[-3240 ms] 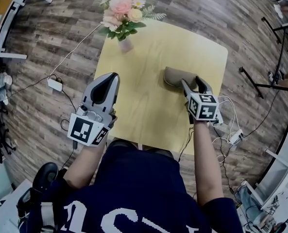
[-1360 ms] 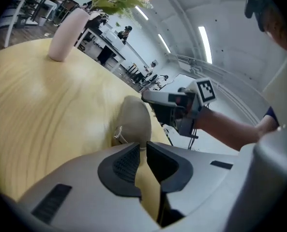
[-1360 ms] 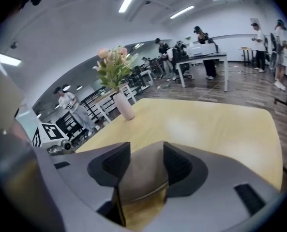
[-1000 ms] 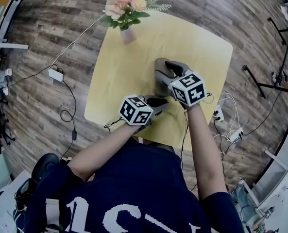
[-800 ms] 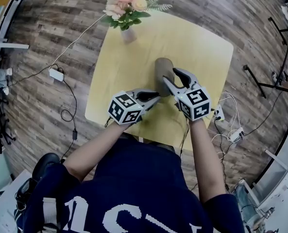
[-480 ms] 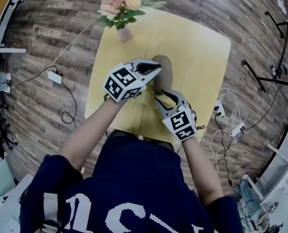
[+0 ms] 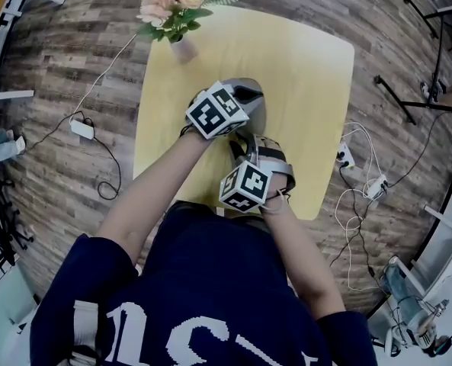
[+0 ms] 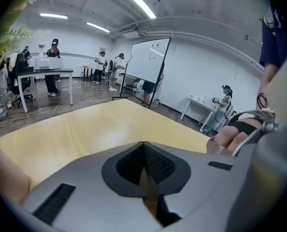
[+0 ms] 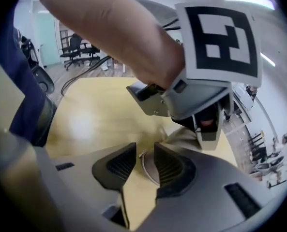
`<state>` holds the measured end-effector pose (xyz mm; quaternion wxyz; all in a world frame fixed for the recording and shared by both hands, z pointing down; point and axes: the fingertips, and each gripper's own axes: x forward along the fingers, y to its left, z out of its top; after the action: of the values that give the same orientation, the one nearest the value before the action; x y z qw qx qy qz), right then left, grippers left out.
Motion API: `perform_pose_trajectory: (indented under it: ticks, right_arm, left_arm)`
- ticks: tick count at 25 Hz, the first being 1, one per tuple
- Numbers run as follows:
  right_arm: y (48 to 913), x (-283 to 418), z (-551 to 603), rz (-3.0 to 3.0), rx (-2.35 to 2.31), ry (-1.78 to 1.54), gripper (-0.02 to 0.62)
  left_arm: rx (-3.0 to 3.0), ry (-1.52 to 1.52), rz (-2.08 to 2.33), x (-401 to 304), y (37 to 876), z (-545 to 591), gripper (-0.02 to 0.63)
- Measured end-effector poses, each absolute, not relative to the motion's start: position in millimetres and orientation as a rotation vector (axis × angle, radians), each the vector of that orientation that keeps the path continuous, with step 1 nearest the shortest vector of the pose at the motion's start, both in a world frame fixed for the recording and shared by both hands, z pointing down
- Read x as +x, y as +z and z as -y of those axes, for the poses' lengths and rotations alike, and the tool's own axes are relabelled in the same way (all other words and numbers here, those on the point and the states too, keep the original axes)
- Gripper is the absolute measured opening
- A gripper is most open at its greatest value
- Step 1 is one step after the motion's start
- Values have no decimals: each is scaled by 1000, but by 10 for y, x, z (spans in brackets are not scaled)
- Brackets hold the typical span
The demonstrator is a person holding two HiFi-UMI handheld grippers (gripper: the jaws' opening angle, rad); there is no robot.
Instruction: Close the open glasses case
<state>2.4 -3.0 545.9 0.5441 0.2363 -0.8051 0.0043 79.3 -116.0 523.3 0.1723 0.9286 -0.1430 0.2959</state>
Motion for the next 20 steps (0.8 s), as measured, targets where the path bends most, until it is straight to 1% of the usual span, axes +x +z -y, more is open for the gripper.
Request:
perform_pose_trajectory:
  ticks: [7, 9, 10, 13, 18, 19, 20]
  right_arm:
    - [5580, -20, -21, 1733, 497, -79, 129]
    - [5597, -28, -42, 1723, 485, -69, 67]
    - [5609, -16, -63, 1727, 483, -59, 46]
    - [5606, 65, -108, 1774, 524, -8, 26]
    - [5514, 247, -138, 1904, 670, 139, 25]
    - [5512, 252, -157, 1947, 709, 237, 25]
    - [5516, 223, -184, 2012, 759, 411, 25]
  left_arm:
    - [2648, 838, 363, 806, 5233, 1158, 14]
    - [2652, 834, 356, 812, 5232, 1158, 14]
    - [2656, 832, 353, 816, 5229, 1158, 14]
    - [2665, 831, 343, 817, 5223, 1157, 14]
    - [2683, 848, 333, 809, 5235, 1148, 14]
    - [2683, 847, 331, 809, 5237, 1147, 14]
    - [2683, 846, 329, 812, 5237, 1147, 14]
